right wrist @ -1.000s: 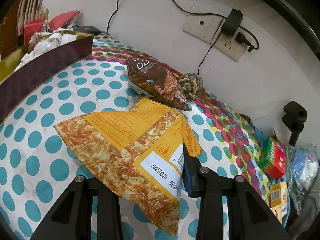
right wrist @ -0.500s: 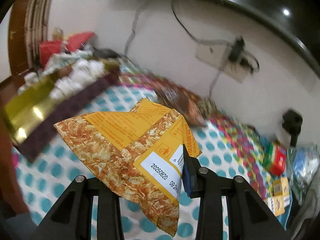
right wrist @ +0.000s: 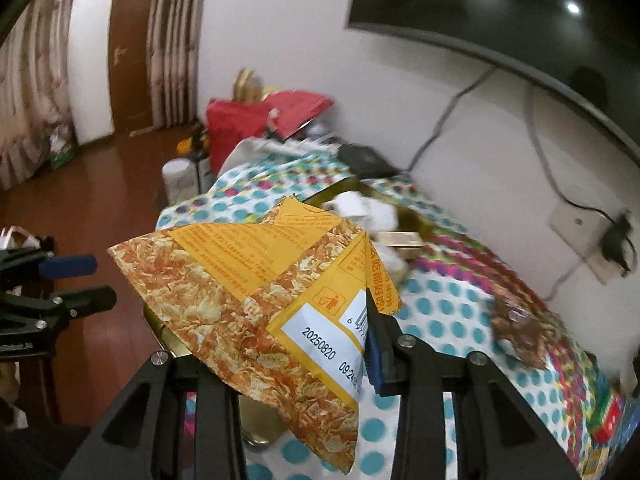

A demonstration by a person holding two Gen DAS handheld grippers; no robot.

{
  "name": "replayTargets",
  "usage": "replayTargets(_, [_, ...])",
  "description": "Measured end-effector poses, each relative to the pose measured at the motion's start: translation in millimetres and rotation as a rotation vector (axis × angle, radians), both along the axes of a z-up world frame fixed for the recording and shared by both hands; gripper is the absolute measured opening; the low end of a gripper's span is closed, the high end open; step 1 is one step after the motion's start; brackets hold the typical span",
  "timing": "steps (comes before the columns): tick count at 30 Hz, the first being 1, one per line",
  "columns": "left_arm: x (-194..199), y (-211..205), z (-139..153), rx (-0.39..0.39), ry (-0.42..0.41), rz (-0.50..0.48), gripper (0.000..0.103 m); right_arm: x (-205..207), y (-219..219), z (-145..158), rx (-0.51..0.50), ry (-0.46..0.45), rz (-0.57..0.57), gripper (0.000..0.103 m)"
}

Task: Organize objects
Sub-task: 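Carry the orange snack bag into the gold tray and open the right tool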

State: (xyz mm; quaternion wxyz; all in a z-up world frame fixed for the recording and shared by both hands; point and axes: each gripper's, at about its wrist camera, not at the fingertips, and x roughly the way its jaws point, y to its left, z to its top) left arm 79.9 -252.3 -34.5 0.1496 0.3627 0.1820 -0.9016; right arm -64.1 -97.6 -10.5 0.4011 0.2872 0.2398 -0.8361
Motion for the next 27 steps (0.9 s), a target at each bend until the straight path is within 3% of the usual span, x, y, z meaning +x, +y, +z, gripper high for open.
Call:
replayTargets(6, [12, -20, -3, 0.016, -0.002, 0.036, 0.055, -4, -48, -31, 0.14, -0.04, 0.001, 0.034])
replayTargets(21, [2, -16, -10, 0.045, -0.015, 0.017, 0.055, -34, -76, -54, 0.191, -0.121, -0.052, 0.038])
replayTargets(23, [1, -16, -10, 0.052, -0.013, 0.015, 0.055, -32, -74, -52, 0.181, -0.115, -0.043, 0.043])
replayTargets(25, [1, -16, -10, 0.047, -0.018, 0.02, 0.055, -29, -74, -51, 0.191, -0.095, -0.038, 0.067])
replayTargets(27, [0, -15, -9, 0.044, -0.016, 0.019, 0.055, -22, -70, -47, 0.173, -0.059, -0.027, 0.072])
